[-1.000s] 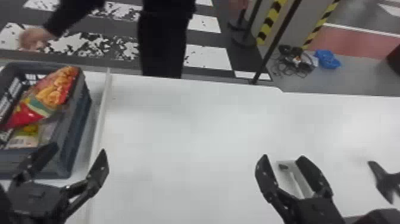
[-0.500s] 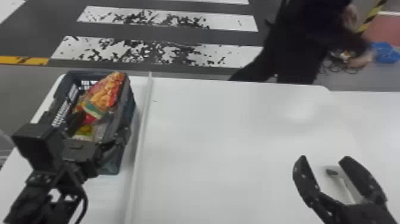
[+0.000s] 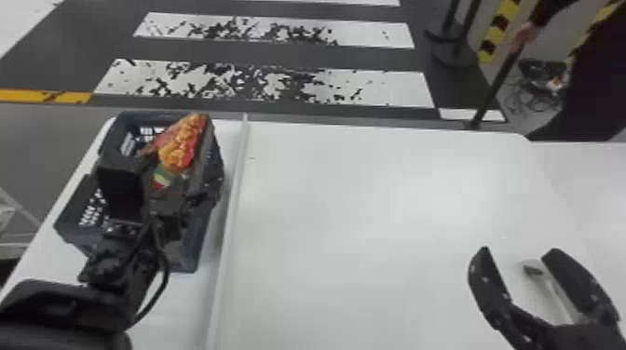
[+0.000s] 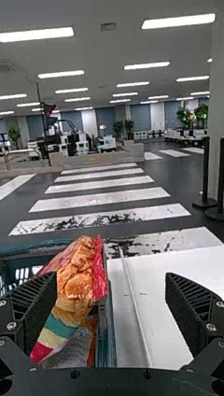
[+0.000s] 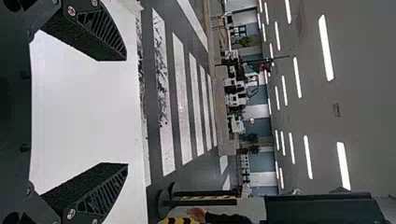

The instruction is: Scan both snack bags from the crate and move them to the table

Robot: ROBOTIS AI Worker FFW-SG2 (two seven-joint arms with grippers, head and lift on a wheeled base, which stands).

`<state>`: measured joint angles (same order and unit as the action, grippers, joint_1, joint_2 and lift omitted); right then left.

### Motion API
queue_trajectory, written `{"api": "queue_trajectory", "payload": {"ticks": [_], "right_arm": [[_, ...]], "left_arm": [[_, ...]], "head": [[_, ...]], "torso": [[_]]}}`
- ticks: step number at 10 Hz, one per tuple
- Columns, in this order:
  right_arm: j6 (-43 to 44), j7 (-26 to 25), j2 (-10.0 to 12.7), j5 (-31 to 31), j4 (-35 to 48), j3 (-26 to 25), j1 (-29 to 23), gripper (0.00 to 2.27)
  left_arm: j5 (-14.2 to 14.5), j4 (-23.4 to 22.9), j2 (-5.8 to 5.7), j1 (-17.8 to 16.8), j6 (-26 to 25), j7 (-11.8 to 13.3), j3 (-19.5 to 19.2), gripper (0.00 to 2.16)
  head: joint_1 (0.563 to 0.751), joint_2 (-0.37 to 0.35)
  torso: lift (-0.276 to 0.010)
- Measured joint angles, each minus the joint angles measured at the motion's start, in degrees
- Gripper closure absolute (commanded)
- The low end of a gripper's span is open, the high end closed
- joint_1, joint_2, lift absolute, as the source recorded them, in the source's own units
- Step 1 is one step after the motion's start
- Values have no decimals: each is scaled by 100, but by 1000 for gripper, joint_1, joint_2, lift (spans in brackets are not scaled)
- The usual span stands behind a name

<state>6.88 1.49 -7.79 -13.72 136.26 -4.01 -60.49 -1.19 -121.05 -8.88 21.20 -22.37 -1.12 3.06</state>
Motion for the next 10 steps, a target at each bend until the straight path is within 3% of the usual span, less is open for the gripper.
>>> {"api": "queue_trajectory", "payload": {"ticks": [2, 4, 10], "right_arm": [[1, -6, -12, -6, -43, -25, -5, 124], [16, -27, -72, -47, -111, -65, 18, 124], [118, -28, -246, -194, -237, -125, 81, 124]], "left_arm": [[-340, 351, 0, -336, -10, -80, 163, 144], [-422, 553, 0, -561, -105, -89, 204, 144], [-284, 660, -2, -562, -402, 21, -167, 272]], "head": [[695, -31], [695, -37], [695, 6]], "torso": [[-87], [-87], [-87]]}}
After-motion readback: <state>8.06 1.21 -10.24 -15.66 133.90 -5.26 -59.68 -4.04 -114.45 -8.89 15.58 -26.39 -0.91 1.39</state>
